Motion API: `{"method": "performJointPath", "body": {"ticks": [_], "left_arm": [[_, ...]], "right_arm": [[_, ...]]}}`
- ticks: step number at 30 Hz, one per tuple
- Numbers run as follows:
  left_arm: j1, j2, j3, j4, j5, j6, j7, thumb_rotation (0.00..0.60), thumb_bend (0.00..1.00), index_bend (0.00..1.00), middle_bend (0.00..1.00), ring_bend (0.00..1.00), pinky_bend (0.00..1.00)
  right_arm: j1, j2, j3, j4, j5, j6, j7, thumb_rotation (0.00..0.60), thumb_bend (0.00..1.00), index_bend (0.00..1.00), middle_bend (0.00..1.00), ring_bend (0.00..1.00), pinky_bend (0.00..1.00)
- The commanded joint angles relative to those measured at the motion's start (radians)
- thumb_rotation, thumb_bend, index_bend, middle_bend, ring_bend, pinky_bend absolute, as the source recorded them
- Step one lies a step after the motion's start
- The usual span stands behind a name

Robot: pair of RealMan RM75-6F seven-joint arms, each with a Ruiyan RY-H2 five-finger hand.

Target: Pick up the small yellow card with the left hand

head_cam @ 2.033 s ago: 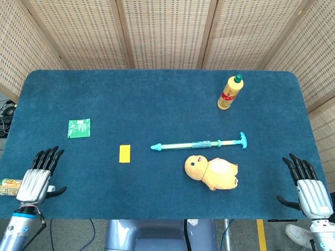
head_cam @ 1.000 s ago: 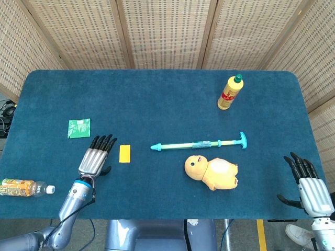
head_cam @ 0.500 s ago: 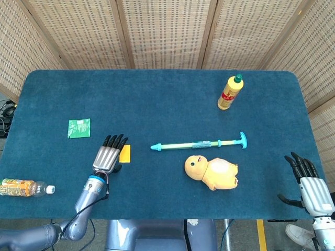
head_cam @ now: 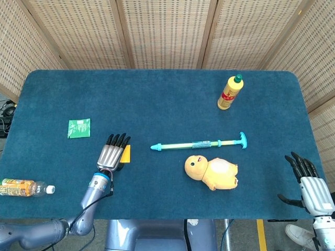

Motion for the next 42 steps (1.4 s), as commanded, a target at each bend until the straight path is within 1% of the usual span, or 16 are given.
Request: {"method": "performJointPath", "body": {"ticks": [1,2,6,9,16,26,30,32,34,36,38,39,42], "left_arm": [[-0.011,-0.014,0.004,0.016,-0.01,0.0,0.011,0.6,0.31,0.0,0.0,0.0,0.0],[-0.013,-0.017,0.005,0.02,-0.011,0.002,0.013,0.6,0.34,0.0,0.0,0.0,0.0],[-0.017,-0.031,0.016,0.04,-0.014,0.012,0.017,0.6,0.59,0.0,0.0,0.0,0.0],[-0.014,-0.031,0.023,0.041,-0.003,0.022,-0.002,0.6,0.63,0.0,0.0,0.0,0.0],[-0.008,-0.014,0.03,0.033,0.02,0.033,-0.047,0.6,0.63,0.0,0.0,0.0,0.0],[0.004,0.038,0.041,-0.044,0.045,0.04,-0.095,0.6,0.62,0.0,0.0,0.0,0.0],[0.016,0.072,0.067,-0.097,0.073,0.05,-0.107,0.6,0.6,0.0,0.0,0.0,0.0],[0.021,0.081,0.079,-0.107,0.09,0.061,-0.108,0.6,0.56,0.0,0.0,0.0,0.0],[0.027,0.084,0.087,-0.108,0.103,0.074,-0.109,0.6,0.51,0.03,0.0,0.0,0.0],[0.03,0.083,0.092,-0.103,0.11,0.081,-0.11,0.6,0.45,0.12,0.0,0.0,0.0],[0.033,0.078,0.094,-0.09,0.111,0.086,-0.111,0.6,0.42,0.19,0.0,0.0,0.0],[0.034,0.075,0.094,-0.082,0.111,0.086,-0.113,0.6,0.41,0.22,0.0,0.0,0.0],[0.037,0.066,0.093,-0.063,0.109,0.085,-0.124,0.6,0.41,0.25,0.0,0.0,0.0]], "right_arm": [[0.0,0.002,0.001,0.003,0.001,0.0,0.008,0.6,0.0,0.0,0.0,0.0,0.0],[0.0,0.002,0.001,0.003,0.001,0.0,0.01,0.6,0.0,0.0,0.0,0.0,0.0],[-0.002,0.003,0.0,0.005,-0.005,0.006,0.016,0.6,0.0,0.0,0.0,0.0,0.0],[-0.001,0.002,-0.002,0.004,-0.005,0.005,0.012,0.6,0.0,0.0,0.0,0.0,0.0],[-0.001,0.0,-0.004,-0.001,-0.008,0.004,-0.002,0.6,0.0,0.0,0.0,0.0,0.0],[-0.002,0.002,-0.003,-0.003,-0.006,0.008,-0.001,0.6,0.0,0.0,0.0,0.0,0.0],[-0.002,0.002,-0.003,-0.003,-0.008,0.009,-0.001,0.6,0.0,0.0,0.0,0.0,0.0],[-0.002,0.001,-0.003,-0.003,-0.008,0.01,-0.003,0.6,0.0,0.0,0.0,0.0,0.0],[-0.002,0.001,-0.004,-0.005,-0.01,0.01,-0.006,0.6,0.0,0.0,0.0,0.0,0.0],[-0.003,0.001,-0.004,-0.006,-0.012,0.012,-0.008,0.6,0.0,0.0,0.0,0.0,0.0],[-0.003,0.0,-0.005,-0.007,-0.013,0.014,-0.011,0.6,0.0,0.0,0.0,0.0,0.0],[-0.003,0.0,-0.005,-0.007,-0.013,0.014,-0.012,0.6,0.0,0.0,0.0,0.0,0.0],[-0.004,0.0,-0.004,-0.008,-0.011,0.014,-0.013,0.6,0.0,0.0,0.0,0.0,0.0]]}}
